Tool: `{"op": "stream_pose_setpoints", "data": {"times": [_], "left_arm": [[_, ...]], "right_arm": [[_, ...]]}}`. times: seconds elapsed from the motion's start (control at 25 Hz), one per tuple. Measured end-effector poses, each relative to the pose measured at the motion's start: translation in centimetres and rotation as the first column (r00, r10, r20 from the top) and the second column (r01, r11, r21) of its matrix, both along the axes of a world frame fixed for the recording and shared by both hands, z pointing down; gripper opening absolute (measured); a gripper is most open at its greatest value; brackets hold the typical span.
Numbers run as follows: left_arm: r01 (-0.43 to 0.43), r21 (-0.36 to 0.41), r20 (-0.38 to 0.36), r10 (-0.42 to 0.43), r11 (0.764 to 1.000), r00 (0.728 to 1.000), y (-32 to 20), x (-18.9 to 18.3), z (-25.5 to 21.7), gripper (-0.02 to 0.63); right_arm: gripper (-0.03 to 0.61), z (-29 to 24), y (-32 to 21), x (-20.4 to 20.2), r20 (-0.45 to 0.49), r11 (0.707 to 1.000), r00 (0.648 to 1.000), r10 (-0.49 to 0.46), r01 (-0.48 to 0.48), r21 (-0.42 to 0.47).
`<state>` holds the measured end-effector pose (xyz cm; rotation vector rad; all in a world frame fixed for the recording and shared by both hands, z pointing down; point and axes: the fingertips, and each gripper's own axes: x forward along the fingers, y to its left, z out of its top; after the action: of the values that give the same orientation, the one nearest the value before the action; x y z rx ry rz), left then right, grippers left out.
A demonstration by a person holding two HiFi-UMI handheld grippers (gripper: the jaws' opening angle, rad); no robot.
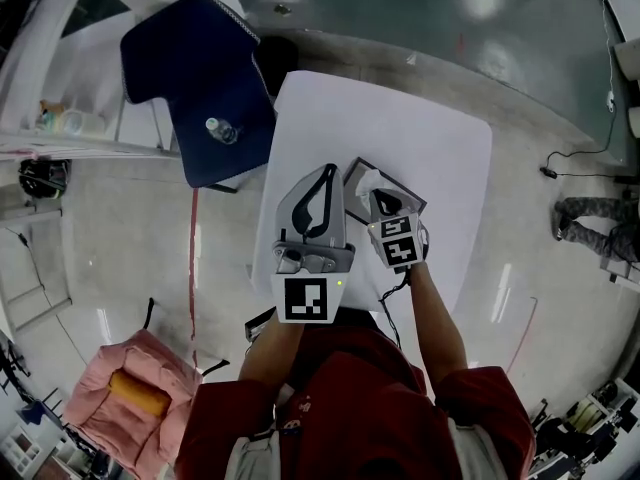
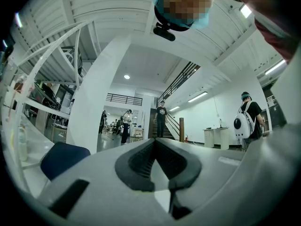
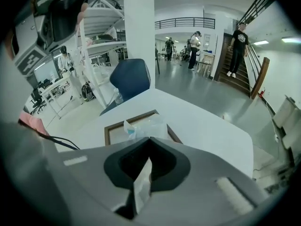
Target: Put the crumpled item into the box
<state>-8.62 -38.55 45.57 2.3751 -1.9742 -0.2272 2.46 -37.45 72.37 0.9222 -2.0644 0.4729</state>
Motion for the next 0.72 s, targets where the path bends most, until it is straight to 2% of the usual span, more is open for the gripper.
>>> {"op": "stream_pose_setpoints", "data": {"times": [0.32,0.72], "left_arm": [[-0.005,-0.03,0.001,0.006,1.0,1.0,-0.3,-0.3,1.3,0.003],[0.03,-0.05,-0.019,-0.031,0.998,0.999,-1.3,-2.3,2.7,0.003]], "right_arm": [[0.005,3.1,0.0,0.0,-0.064,0.994,0.996,-0.061,0.055,-0.089],[0.005,6.0,0.0,0.1,-0.121,0.974,0.987,-0.105,0.078,-0.211]]}}
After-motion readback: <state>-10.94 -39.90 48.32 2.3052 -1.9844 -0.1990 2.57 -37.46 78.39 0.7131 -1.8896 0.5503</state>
